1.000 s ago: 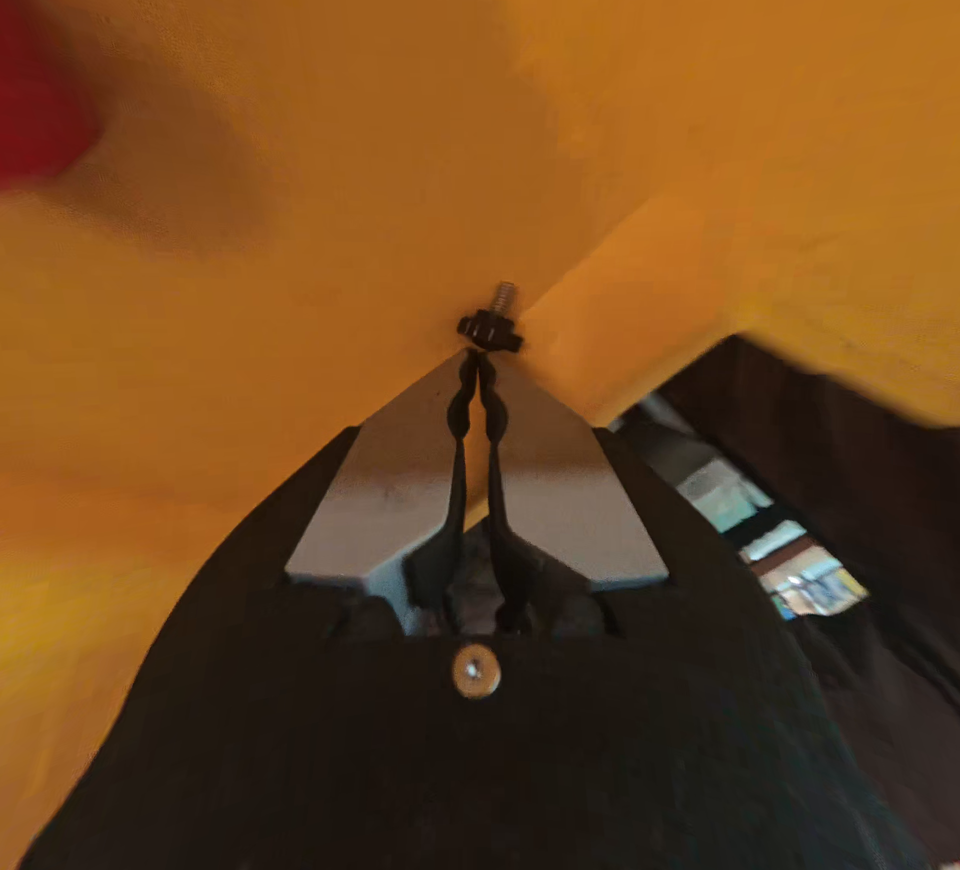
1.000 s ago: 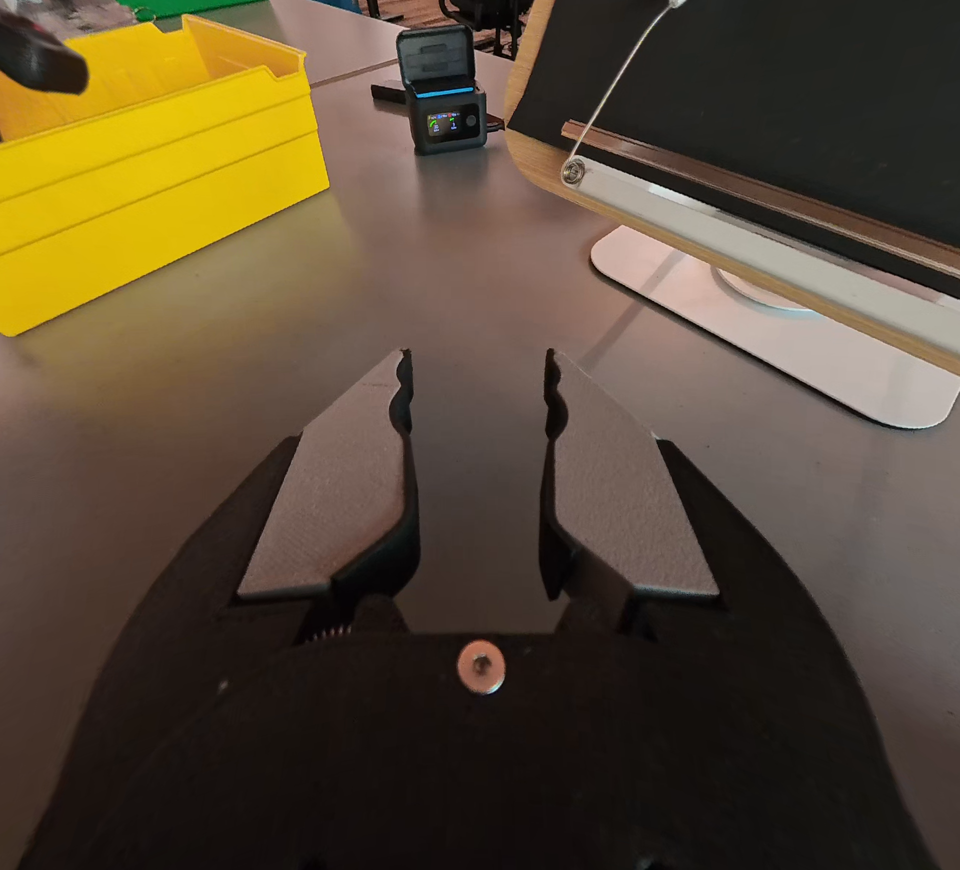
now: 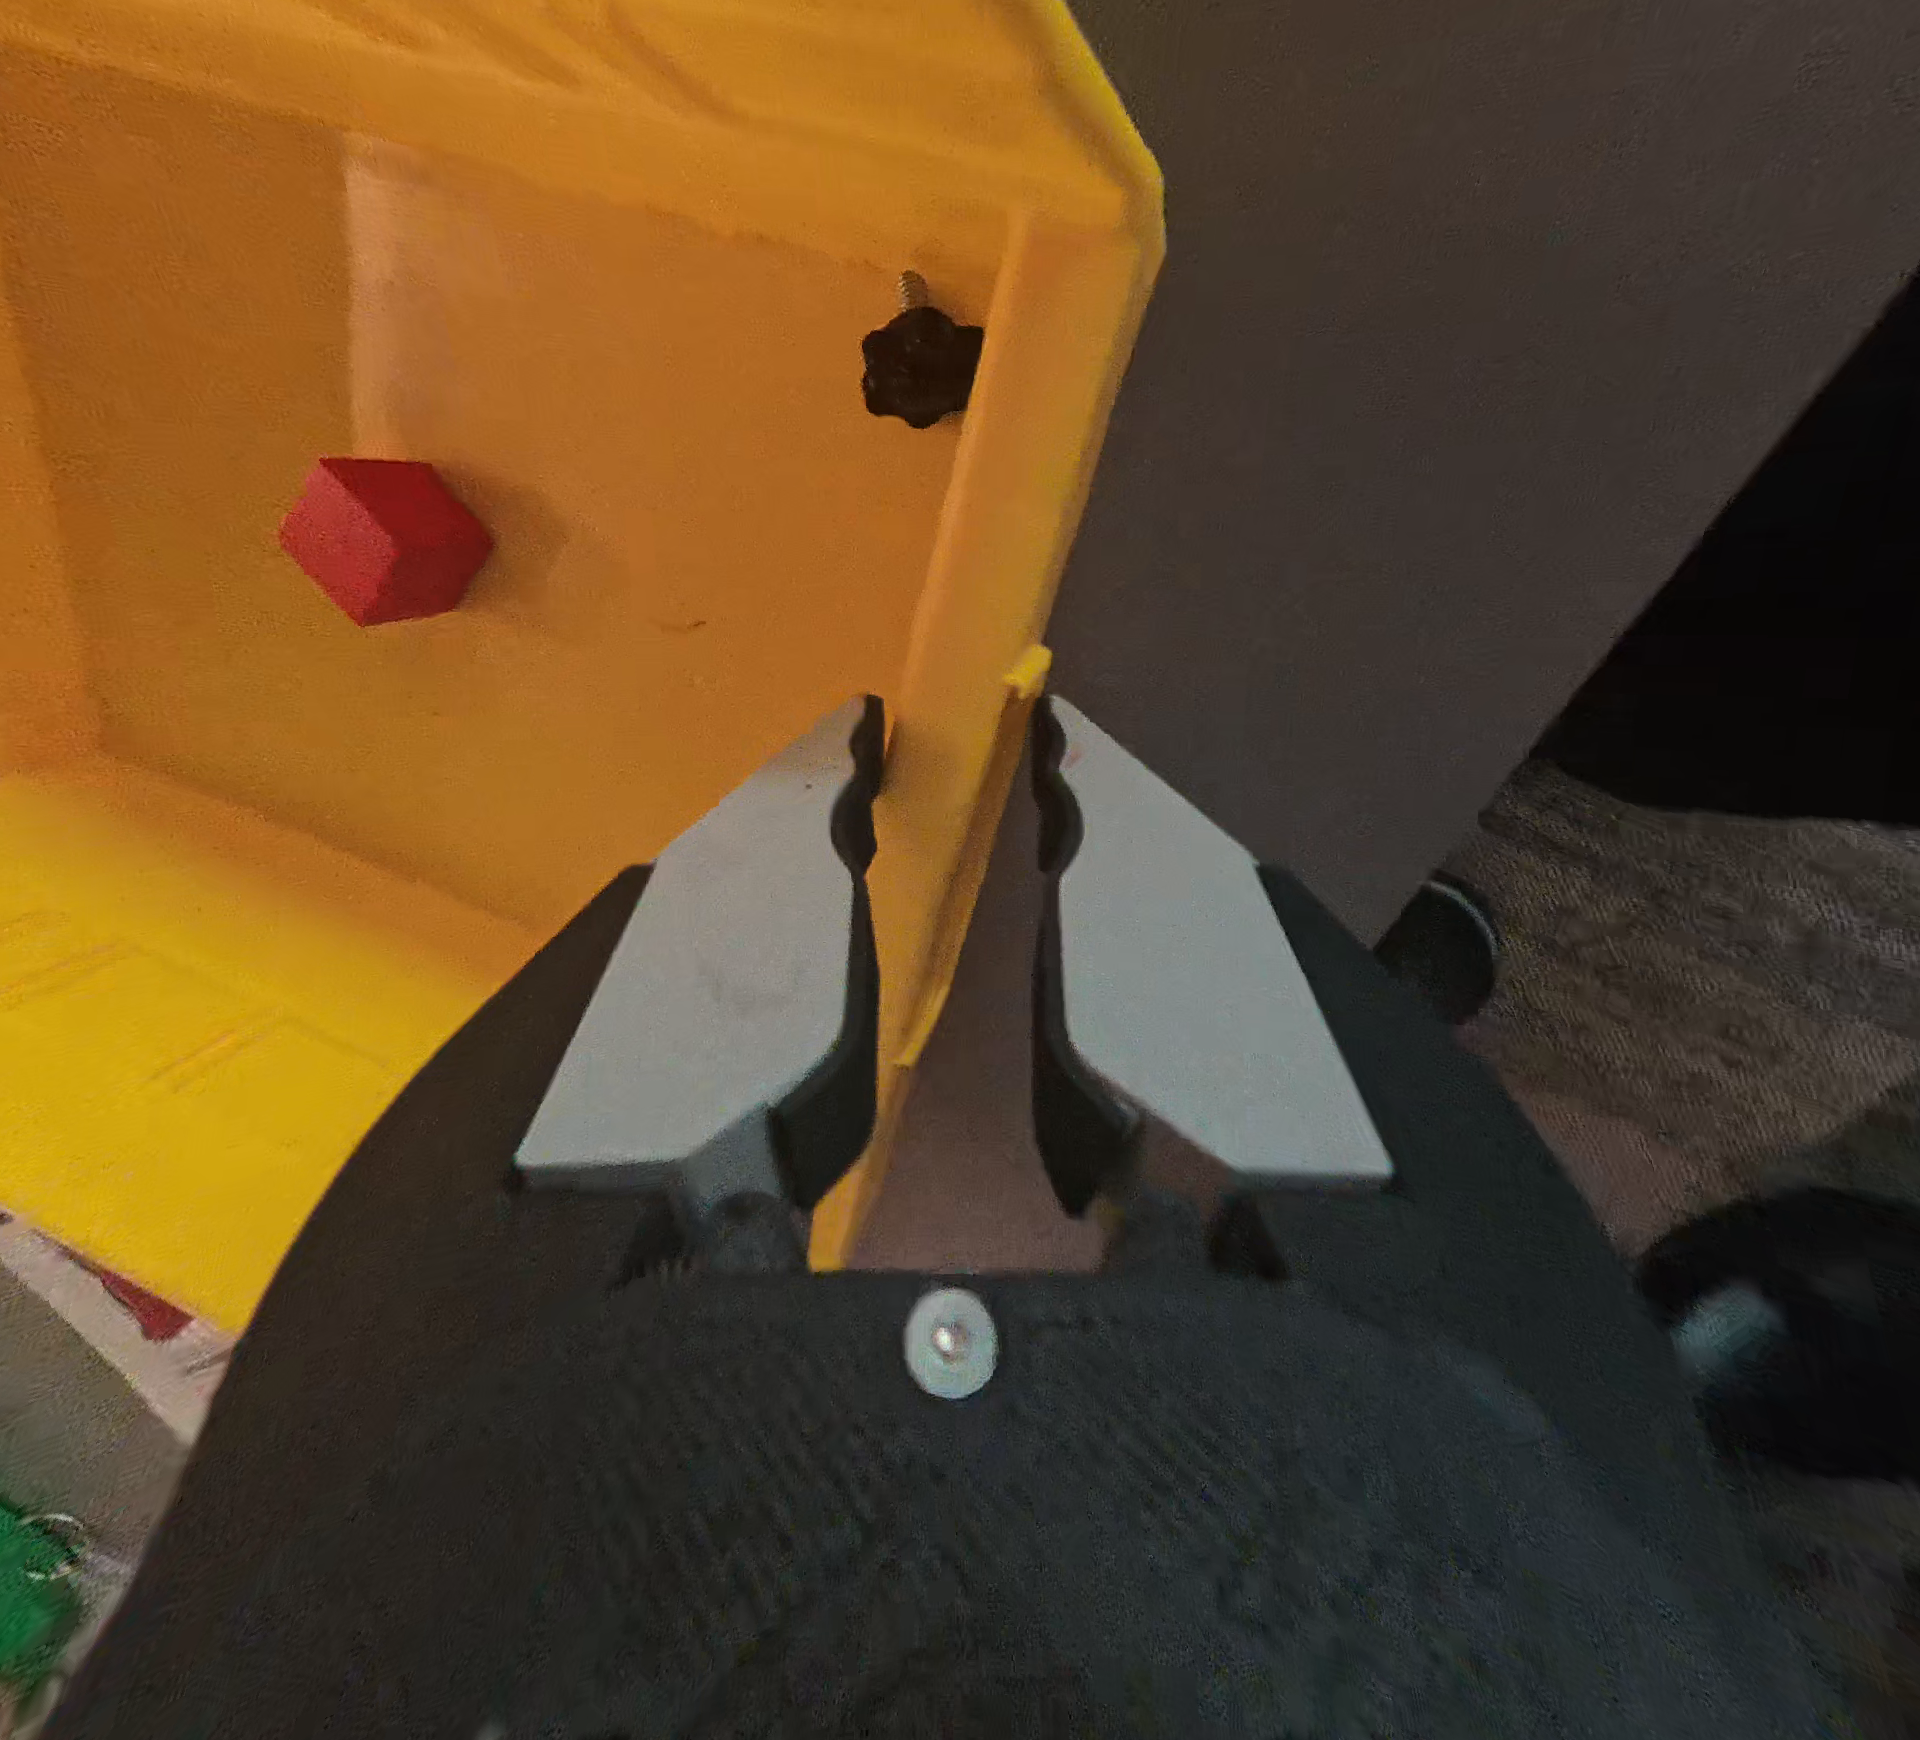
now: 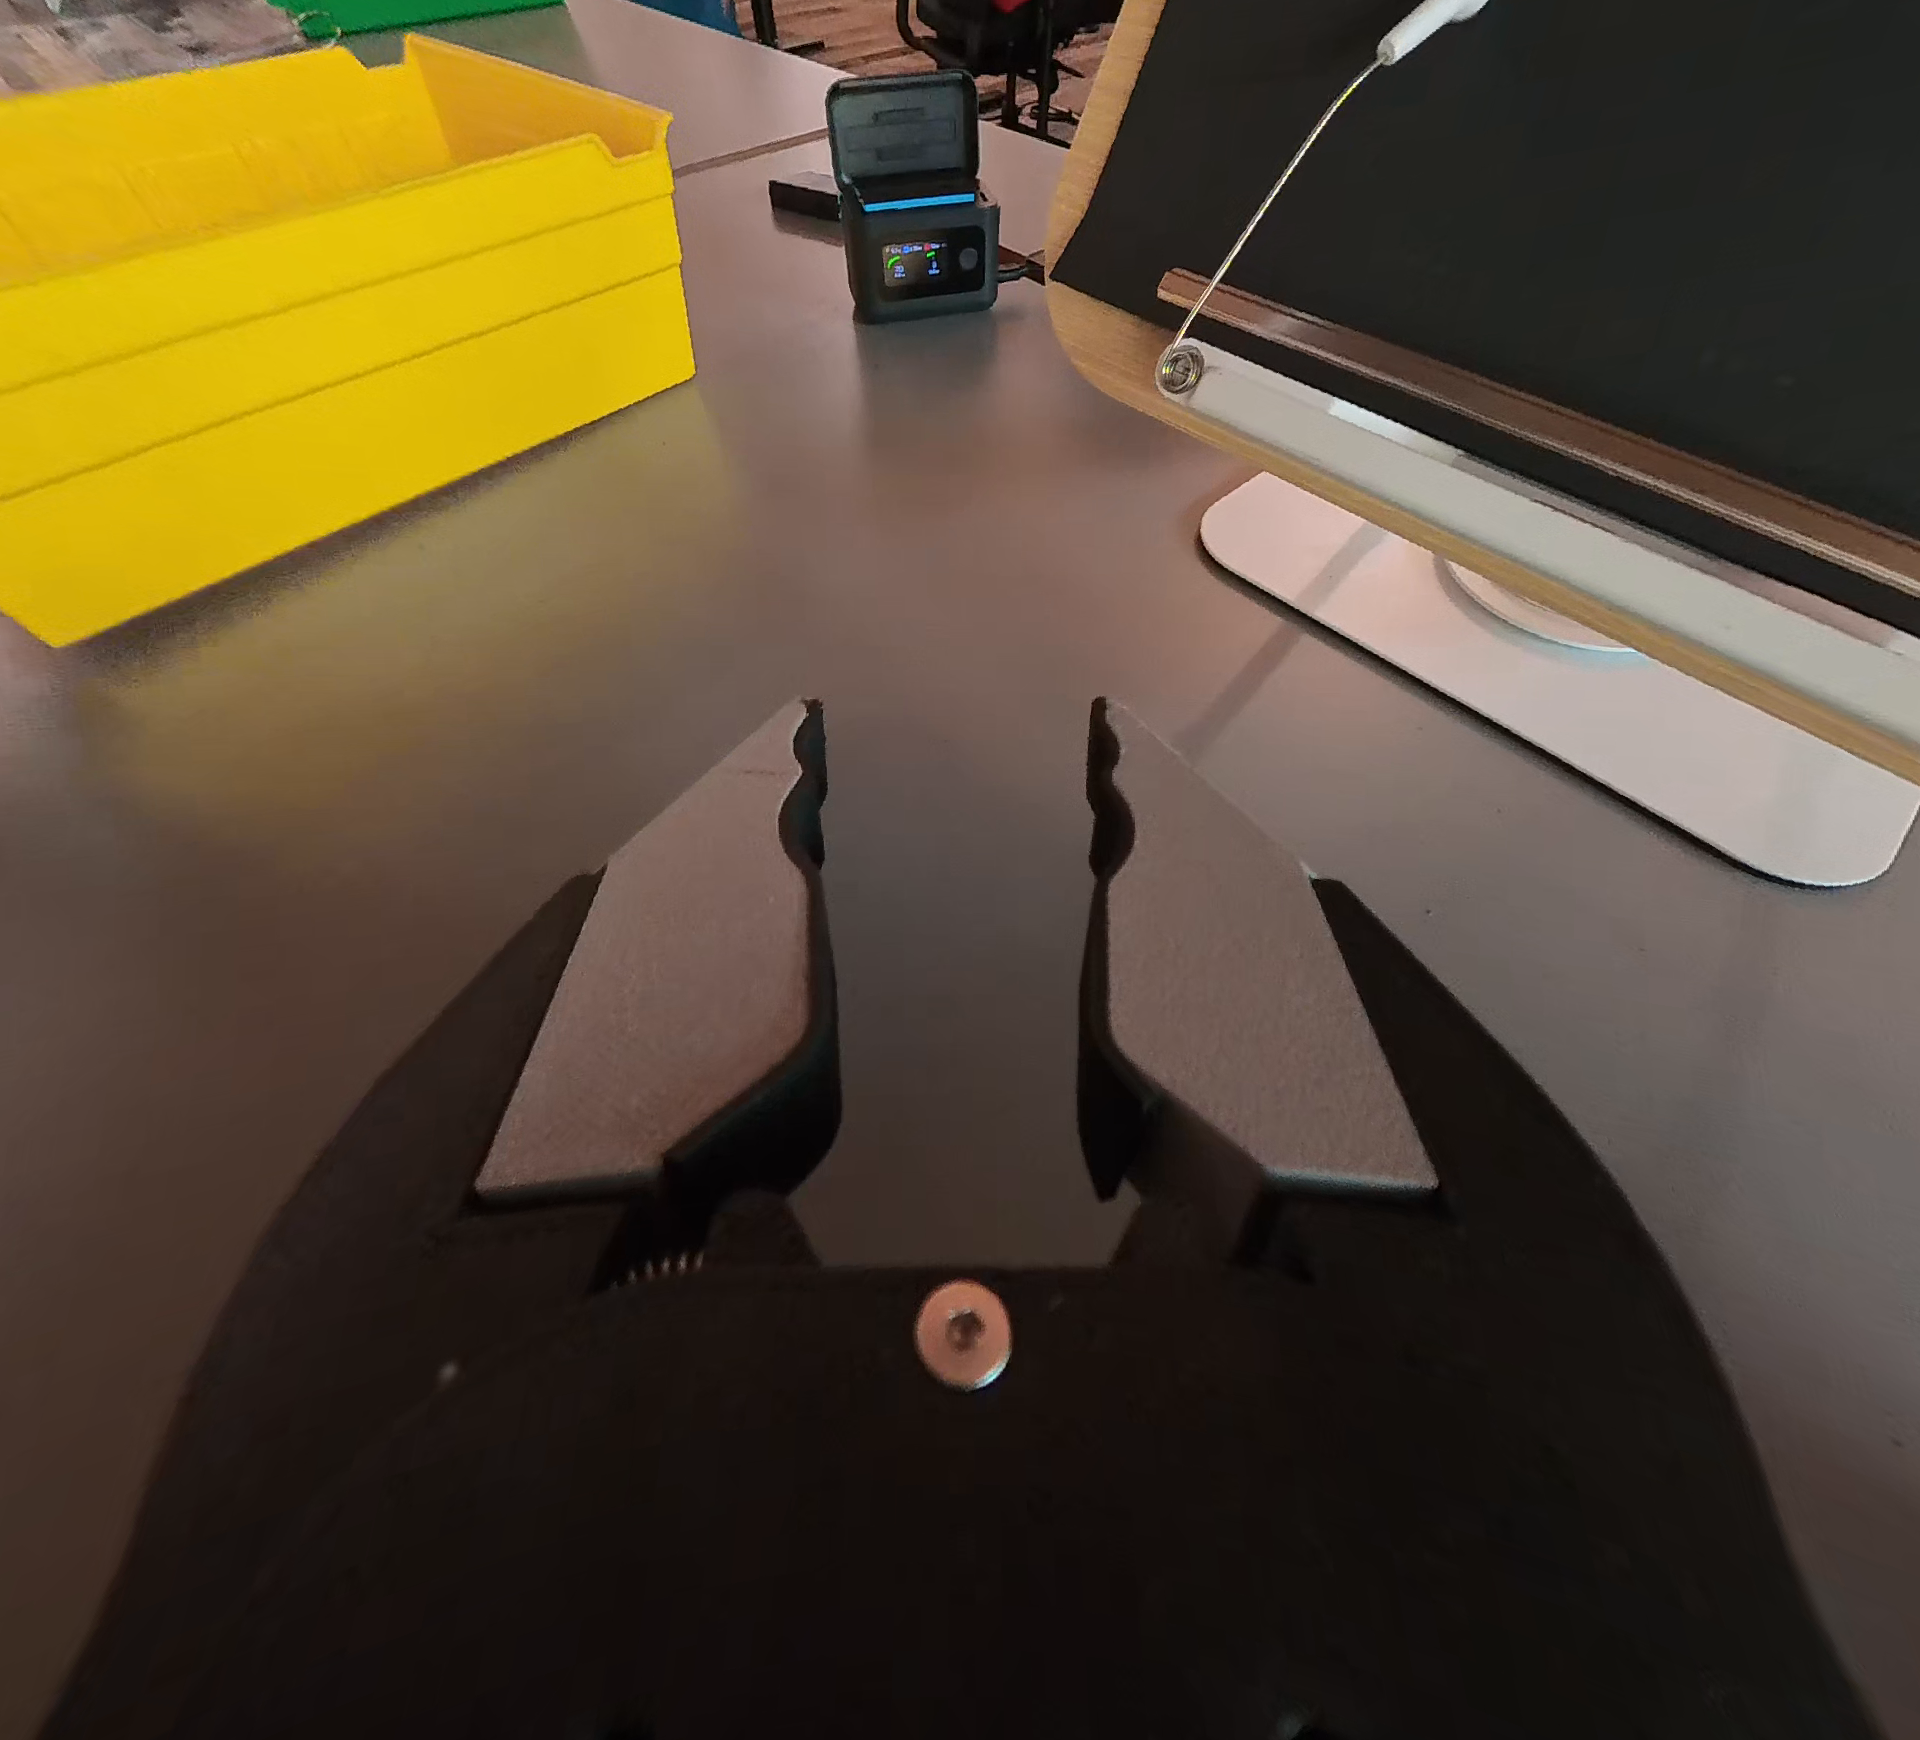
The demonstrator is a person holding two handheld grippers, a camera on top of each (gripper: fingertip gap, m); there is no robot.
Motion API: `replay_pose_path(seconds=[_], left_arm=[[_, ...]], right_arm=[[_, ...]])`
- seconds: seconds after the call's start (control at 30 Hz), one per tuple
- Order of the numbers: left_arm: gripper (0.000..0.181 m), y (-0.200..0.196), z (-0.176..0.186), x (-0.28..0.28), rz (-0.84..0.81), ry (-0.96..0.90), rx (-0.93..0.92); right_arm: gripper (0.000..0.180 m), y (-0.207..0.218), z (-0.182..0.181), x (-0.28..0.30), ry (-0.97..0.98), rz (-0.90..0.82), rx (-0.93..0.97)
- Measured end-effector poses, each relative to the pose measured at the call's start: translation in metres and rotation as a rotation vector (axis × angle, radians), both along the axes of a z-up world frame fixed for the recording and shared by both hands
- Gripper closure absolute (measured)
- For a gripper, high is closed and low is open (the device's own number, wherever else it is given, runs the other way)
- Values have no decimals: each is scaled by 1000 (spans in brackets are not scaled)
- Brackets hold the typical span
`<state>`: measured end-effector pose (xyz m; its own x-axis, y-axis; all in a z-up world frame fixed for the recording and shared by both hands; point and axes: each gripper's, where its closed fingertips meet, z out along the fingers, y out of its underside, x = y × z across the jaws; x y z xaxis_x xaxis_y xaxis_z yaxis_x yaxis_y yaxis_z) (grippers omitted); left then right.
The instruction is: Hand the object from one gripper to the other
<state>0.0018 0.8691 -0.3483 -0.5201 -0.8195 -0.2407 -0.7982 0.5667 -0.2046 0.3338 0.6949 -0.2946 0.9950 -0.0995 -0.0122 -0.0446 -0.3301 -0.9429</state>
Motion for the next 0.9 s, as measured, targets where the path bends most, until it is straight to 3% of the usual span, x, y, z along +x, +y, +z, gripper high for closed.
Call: replay_pose_path(seconds=[0.07,0.23,0.33,0.47,0.6,0.77,0.9], left_arm=[[156,3,27,1,-43,76,-56],[155,-5,144,27,-115,136,-386],[154,-2,165,36,-131,149,-391],[155,4,144,26,-142,191,-323],[156,-7,117,19,-164,103,-273],[156,-22,45,7,-169,-78,-88],[157,-19,-9,-16,-208,-75,43]], right_arm=[[133,-1,3,1,3,-2,10],[132,-1,-2,3,12,-5,-4],[132,-1,-2,3,5,-7,-6],[133,-2,3,3,4,-3,10],[133,-2,2,1,0,0,5],[133,-3,8,0,-15,-2,23],[133,-2,3,0,-1,0,11]])
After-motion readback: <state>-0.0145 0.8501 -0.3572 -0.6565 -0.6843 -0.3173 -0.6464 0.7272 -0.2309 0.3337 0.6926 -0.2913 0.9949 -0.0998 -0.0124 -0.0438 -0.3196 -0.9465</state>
